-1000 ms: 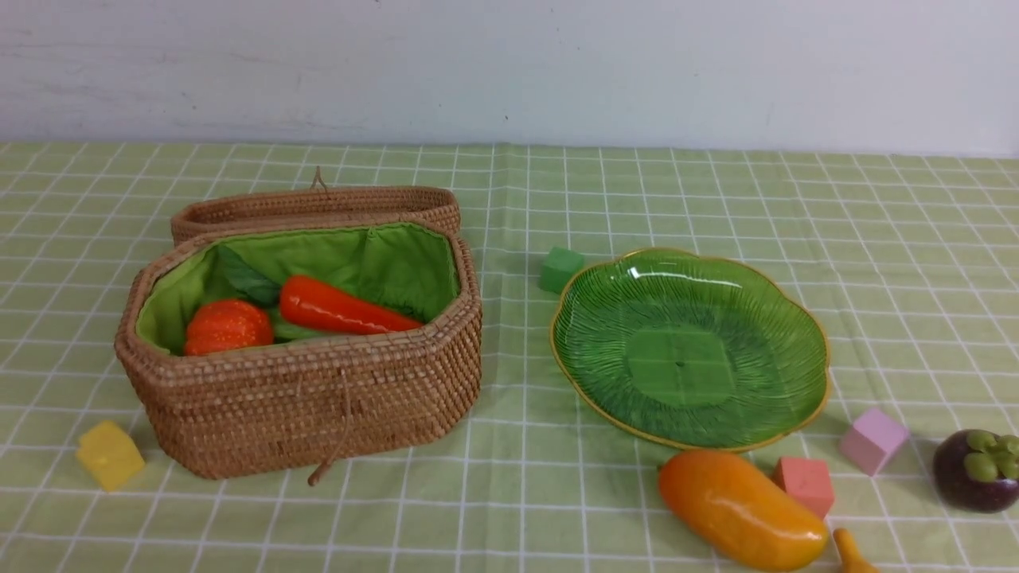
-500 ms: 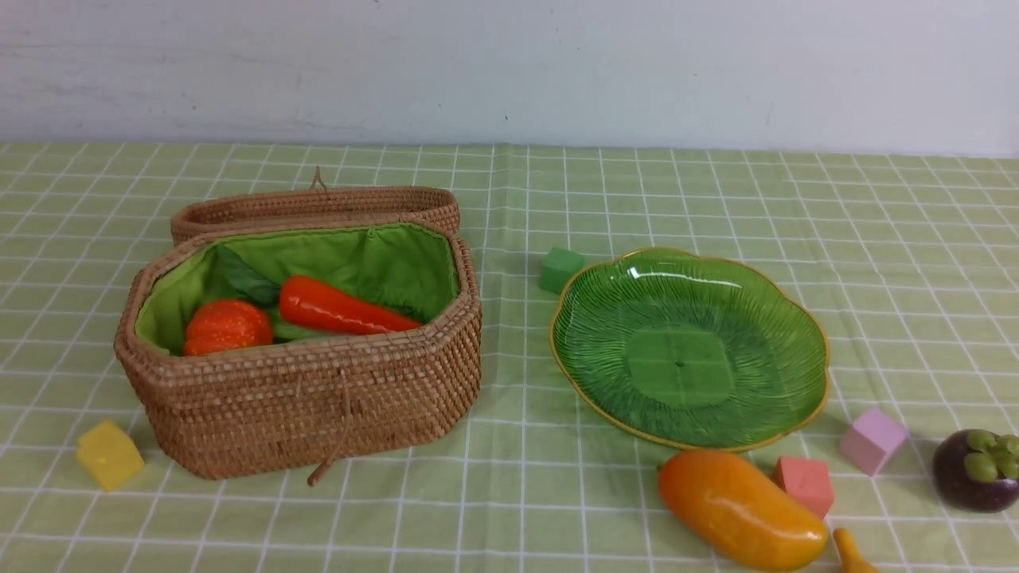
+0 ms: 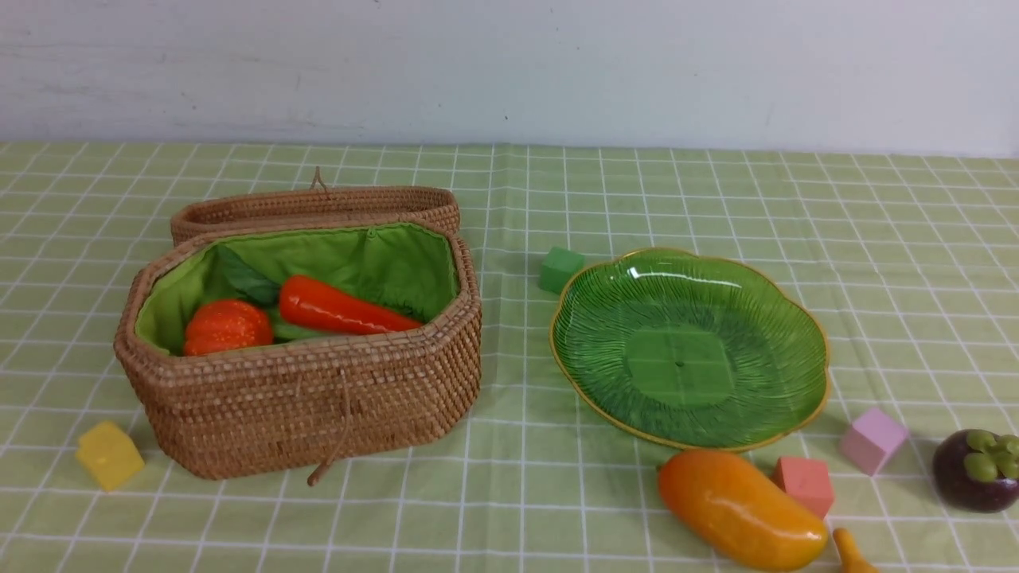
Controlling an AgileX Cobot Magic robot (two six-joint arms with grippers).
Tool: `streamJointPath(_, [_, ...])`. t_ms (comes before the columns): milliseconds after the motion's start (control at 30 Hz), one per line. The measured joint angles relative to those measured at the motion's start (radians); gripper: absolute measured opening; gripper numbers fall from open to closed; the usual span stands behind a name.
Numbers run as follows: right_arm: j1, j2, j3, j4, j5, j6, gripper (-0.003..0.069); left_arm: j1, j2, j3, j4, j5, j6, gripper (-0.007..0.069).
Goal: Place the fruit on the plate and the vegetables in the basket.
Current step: Use the right arm to grab a mangosteen and put it into the right plate
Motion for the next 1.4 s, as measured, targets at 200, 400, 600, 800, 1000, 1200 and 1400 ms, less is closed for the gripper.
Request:
streamJointPath(200, [0.000, 0.000, 0.001, -0.004, -0.011, 0.000, 0.0240, 0.000, 0.000, 0.000, 0.000, 0.000, 0.000, -0.0002])
streamJointPath(400, [0.000, 0.000, 0.011, -0.004, -0.278, 0.021, 0.0240, 0.000, 0.000, 0.000, 0.000, 0.000, 0.000, -0.0001])
streamJointPath(600, [0.000, 0.000, 0.011, -0.004, -0.600, 0.136, 0.0240, 0.000, 0.000, 0.000, 0.000, 0.000, 0.000, 0.0000])
streamJointPath(800, [0.000, 0.000, 0.011, -0.004, -0.923, 0.238, 0.0240, 0.000, 0.000, 0.000, 0.001, 0.000, 0.000, 0.0000])
streamJointPath(1000, [0.000, 0.000, -0.130, -0.004, -0.779, 0.375, 0.0240, 0.000, 0.000, 0.000, 0.001, 0.000, 0.000, 0.0000])
streamJointPath(1200, [0.000, 0.143, -0.498, -0.005, -0.388, 0.394, 0.0240, 0.000, 0.000, 0.000, 0.002, 0.000, 0.000, 0.0000])
streamJointPath(1400, [0.000, 0.470, -0.842, -0.023, 0.083, 0.390, 0.0240, 0.000, 0.000, 0.000, 0.002, 0.000, 0.000, 0.0000])
